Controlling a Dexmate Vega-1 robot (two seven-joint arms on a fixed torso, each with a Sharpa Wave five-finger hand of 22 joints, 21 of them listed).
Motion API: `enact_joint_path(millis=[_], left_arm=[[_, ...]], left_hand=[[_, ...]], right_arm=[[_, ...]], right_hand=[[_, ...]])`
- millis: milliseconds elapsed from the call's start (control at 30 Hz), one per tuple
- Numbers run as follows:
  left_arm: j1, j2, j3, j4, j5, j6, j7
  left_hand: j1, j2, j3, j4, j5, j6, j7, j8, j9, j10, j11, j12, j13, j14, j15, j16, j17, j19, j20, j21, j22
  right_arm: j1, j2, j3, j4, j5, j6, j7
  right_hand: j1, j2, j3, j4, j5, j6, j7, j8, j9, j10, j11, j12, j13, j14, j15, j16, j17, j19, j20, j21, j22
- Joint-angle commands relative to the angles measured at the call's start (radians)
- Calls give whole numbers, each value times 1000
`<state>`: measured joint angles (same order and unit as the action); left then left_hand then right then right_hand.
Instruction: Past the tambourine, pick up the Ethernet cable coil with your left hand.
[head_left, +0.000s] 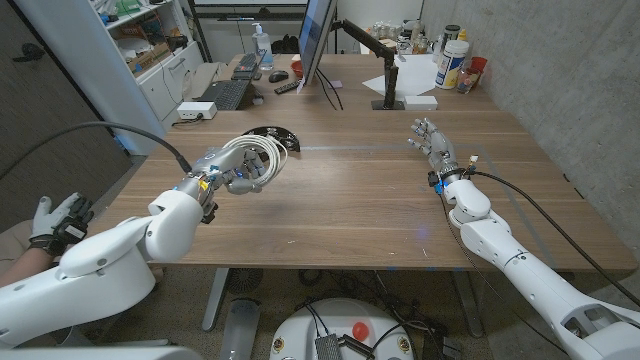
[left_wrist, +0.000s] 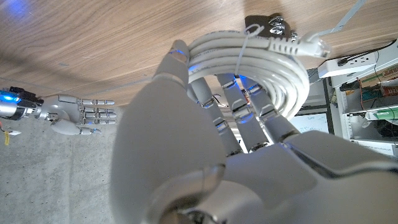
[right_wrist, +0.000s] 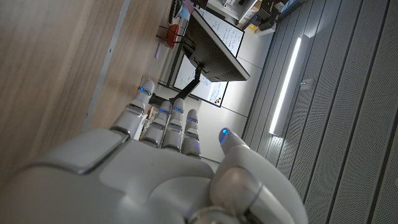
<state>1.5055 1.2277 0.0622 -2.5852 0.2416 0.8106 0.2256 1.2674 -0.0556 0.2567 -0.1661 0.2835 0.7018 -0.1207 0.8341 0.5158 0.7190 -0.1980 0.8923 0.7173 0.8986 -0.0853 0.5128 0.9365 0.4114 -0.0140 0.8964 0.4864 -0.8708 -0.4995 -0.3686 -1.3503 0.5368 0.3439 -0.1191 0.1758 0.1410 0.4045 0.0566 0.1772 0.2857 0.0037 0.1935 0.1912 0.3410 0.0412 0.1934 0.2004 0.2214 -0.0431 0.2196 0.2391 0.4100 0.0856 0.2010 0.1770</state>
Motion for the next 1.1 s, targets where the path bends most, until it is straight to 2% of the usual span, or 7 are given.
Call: enact_joint_path(millis=[33, 533, 800, 1100], left_arm=[[0, -2, -18, -17, 24, 5, -23], [21, -18, -42, -31, 57, 14, -48], [42, -37, -64, -26, 71, -12, -57], [40, -57, -61, -20, 87, -28, -71]], left_hand=[[123, 144, 8, 4, 3, 11, -9, 6, 33, 9, -2, 3, 4, 48, -148, -2, 8, -3, 2, 12, 0], [122, 143, 8, 3, 4, 12, -8, 7, 32, 9, -2, 3, 4, 49, -148, -6, 15, -8, 3, 24, -8], [121, 141, 9, 3, 5, 15, -10, 9, 32, 11, -3, 2, 2, 52, -148, -9, 18, -12, 3, 31, -13], [119, 141, 10, 3, 6, 18, -9, 11, 31, 13, -2, 2, 3, 55, -148, -13, 22, -16, 3, 40, -19]], right_arm=[[0, -1, 0, -2, 0, -3, -3], [1, -1, 0, 3, 0, 5, 4], [0, -2, 1, 0, 0, 1, 0], [0, -1, 1, -1, 0, 1, -1]], right_hand=[[13, 1, -2, -3, 1, 4, 1, 4, -1, -5, 0, 8, 1, -4, 0, 6, 2, 0, -4, 1, 2], [13, 1, -2, -3, 1, 6, 1, 5, -1, -7, -1, 7, 1, -4, 1, 6, 2, -1, -4, 0, 2], [13, 0, -2, -3, 1, 5, 2, 4, -1, -7, 1, 7, 0, -4, 2, 6, 2, -1, -4, 0, 2], [13, 1, -3, -3, 1, 6, 2, 4, -1, -8, 0, 7, 0, -4, 1, 6, 2, -1, -4, 1, 2]])
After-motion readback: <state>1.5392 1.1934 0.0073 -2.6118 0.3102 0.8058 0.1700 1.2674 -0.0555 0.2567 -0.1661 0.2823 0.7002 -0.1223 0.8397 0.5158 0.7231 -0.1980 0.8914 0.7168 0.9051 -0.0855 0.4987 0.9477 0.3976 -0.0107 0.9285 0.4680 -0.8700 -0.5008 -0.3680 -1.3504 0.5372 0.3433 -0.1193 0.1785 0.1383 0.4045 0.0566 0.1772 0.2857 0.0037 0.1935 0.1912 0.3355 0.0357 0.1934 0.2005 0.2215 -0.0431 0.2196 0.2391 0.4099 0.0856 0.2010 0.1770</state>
